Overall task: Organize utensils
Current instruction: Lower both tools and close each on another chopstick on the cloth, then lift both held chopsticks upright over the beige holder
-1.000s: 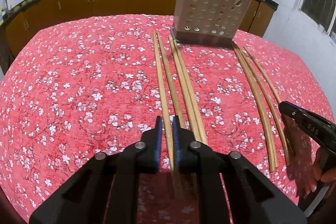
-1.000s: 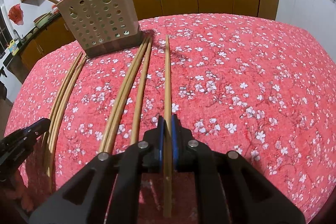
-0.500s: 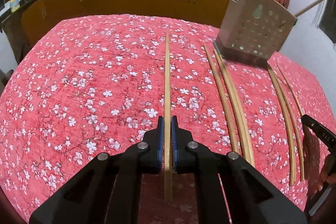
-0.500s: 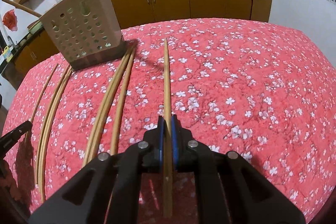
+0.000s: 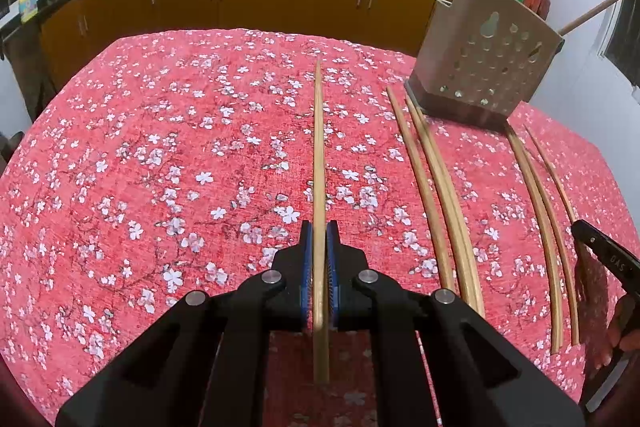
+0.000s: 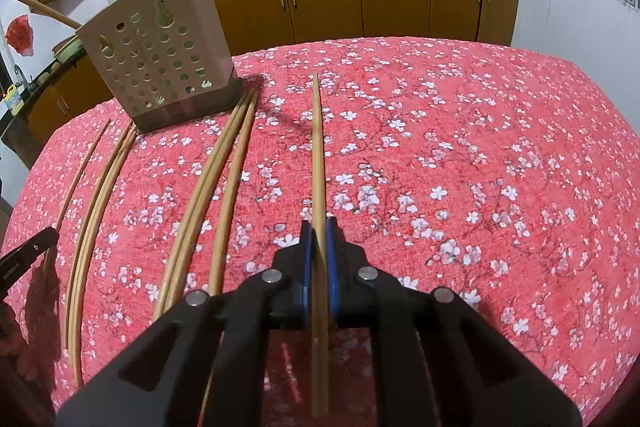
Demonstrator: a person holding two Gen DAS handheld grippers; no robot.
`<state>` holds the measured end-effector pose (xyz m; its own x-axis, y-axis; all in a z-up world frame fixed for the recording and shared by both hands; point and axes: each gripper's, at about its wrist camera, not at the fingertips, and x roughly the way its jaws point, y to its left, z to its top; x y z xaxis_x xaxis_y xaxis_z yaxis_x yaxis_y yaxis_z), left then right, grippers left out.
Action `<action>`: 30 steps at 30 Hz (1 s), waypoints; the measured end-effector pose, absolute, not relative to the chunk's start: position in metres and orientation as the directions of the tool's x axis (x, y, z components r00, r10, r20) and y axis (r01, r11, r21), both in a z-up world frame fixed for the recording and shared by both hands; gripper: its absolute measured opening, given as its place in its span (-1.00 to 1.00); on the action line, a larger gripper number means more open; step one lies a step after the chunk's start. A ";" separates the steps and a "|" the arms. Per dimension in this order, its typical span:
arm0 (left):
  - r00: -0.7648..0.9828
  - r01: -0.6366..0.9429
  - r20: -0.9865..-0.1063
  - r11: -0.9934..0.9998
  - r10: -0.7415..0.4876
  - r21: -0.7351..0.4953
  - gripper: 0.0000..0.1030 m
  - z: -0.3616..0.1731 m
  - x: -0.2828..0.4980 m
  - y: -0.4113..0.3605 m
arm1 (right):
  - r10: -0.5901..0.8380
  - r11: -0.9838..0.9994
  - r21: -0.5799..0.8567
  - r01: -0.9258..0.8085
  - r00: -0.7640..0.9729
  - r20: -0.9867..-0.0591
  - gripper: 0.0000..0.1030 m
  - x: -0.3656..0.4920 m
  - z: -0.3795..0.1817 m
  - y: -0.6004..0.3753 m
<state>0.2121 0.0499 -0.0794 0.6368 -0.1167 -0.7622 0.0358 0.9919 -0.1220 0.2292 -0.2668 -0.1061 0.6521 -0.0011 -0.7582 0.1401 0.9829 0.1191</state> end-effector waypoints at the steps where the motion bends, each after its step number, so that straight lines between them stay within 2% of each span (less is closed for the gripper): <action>1: 0.636 0.036 -0.763 0.992 -0.115 -0.119 -0.84 -0.079 0.213 0.049 | -0.001 0.983 0.120 0.140 0.652 -0.758 -0.83 0.229 -0.106 -0.267; 18: 0.630 0.063 -0.768 0.994 -0.112 -0.094 -0.85 -0.073 0.203 0.051 | 0.018 0.980 0.144 0.137 0.660 -0.751 -0.84 0.213 -0.097 -0.267; 30: 0.772 0.082 -0.618 0.988 -0.148 -0.134 -0.85 0.009 0.193 0.062 | -0.005 0.981 0.152 0.118 0.804 -0.594 -0.84 0.192 -0.015 -0.276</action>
<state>0.1928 0.0623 0.0089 0.7718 -0.1478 -0.6184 0.0819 0.9876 -0.1338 0.1922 -0.2762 -0.0146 0.8043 -0.0048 -0.5942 0.1181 0.9813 0.1520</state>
